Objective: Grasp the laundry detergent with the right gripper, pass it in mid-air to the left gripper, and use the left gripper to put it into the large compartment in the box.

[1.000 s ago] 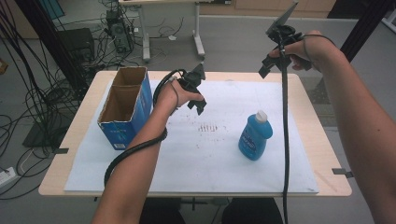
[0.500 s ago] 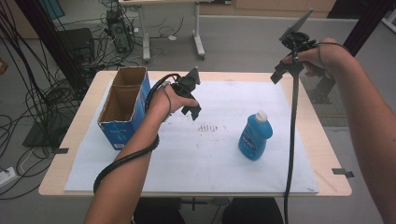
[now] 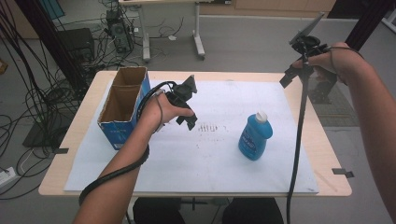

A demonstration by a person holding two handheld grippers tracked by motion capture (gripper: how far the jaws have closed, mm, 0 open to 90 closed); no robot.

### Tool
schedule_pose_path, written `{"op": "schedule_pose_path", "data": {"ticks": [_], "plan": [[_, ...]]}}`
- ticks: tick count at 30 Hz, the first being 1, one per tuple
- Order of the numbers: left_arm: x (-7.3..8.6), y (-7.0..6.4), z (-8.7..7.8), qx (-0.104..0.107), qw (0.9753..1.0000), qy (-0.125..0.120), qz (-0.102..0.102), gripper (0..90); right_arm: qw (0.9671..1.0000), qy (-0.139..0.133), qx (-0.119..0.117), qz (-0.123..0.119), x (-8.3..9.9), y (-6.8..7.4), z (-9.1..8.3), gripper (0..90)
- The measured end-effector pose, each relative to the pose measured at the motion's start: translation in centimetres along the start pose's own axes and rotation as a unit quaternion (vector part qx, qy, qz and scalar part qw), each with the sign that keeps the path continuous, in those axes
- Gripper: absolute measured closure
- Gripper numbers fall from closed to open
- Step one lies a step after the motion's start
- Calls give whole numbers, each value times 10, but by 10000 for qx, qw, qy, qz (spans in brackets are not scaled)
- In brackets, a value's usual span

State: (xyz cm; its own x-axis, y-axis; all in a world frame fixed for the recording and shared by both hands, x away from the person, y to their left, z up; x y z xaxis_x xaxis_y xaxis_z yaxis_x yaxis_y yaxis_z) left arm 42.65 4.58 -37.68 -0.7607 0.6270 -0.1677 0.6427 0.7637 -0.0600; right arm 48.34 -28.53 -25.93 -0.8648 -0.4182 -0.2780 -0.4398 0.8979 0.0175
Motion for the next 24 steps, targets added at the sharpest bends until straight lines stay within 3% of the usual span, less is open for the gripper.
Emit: {"op": "schedule_pose_path", "data": {"ticks": [24], "plan": [[35,-9,5,-2,10000,-81,37,162,9999,-21,-18,121,40,-16,16,112]]}}
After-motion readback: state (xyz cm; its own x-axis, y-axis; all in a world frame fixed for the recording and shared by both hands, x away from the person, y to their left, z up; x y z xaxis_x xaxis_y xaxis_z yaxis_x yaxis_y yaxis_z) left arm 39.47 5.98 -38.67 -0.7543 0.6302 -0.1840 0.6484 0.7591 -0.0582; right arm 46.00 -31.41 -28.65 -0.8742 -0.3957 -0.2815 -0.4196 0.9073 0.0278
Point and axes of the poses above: each handheld gripper's, and its own axes: z roughly forward along the jaws, x roughly out of its underside, y roughly to its left, the point moved 9 cm from there along z, roughly forward along the jaws, and after that the axes turned 2 degrees about z, right-handed, at the moved point
